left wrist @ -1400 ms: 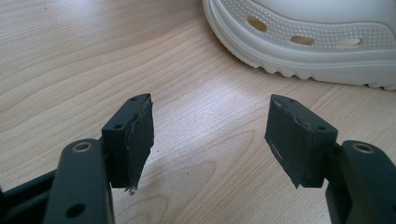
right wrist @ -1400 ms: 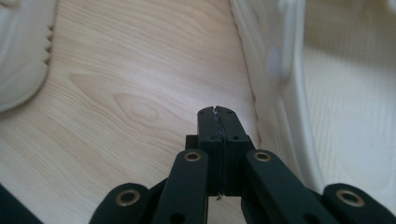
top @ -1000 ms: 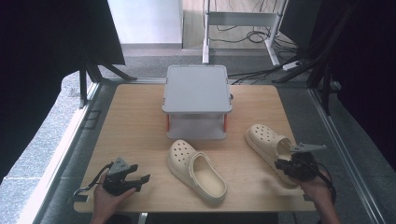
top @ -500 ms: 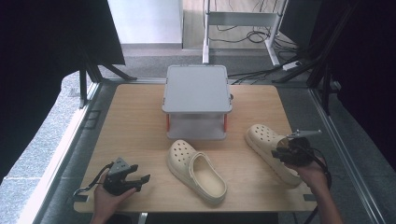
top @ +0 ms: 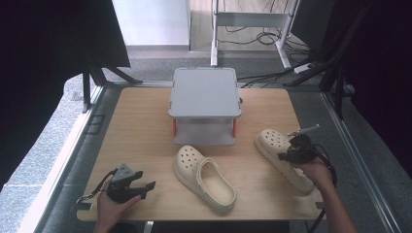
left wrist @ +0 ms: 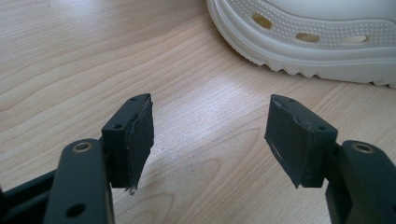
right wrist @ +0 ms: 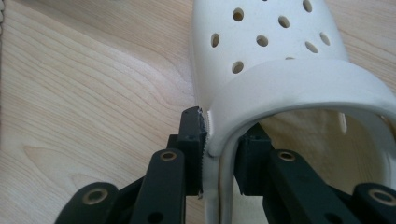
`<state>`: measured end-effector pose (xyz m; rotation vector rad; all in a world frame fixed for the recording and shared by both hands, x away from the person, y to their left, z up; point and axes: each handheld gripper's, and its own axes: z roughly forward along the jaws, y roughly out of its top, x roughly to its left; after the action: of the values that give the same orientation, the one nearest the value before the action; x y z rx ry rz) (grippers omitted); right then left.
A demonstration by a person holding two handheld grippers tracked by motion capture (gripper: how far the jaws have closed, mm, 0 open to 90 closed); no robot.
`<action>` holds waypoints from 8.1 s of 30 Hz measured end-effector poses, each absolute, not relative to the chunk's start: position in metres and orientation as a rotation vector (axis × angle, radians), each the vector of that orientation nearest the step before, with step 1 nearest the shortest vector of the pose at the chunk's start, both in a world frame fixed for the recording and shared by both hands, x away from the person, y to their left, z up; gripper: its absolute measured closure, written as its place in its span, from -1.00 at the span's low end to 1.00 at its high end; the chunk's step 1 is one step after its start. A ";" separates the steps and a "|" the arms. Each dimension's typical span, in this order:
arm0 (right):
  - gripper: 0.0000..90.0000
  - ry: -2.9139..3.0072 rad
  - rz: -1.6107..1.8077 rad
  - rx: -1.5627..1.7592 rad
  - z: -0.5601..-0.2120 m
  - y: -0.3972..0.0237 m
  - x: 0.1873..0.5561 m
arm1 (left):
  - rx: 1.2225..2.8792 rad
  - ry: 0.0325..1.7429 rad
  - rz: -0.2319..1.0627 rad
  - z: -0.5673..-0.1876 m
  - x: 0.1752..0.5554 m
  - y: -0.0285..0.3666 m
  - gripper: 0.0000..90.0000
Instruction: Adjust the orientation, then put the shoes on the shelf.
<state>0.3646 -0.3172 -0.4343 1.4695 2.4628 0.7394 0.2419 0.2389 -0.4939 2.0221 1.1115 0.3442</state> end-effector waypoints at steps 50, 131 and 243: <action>0.73 2.572 0.868 1.262 -0.420 -0.178 0.347 | 1.995 1.101 0.336 -0.490 0.242 0.244 -0.26; 0.31 2.841 0.621 1.122 -0.437 -0.094 0.354 | 1.996 1.097 0.337 -0.491 0.243 0.244 -0.26; 0.49 2.664 0.967 1.010 -0.246 -0.111 0.374 | 1.987 1.097 0.330 -0.490 0.243 0.245 -0.26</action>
<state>0.3737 -0.1111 -0.2463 1.0104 2.6637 0.9669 0.2429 0.2445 -0.4895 1.9870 1.0966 0.3297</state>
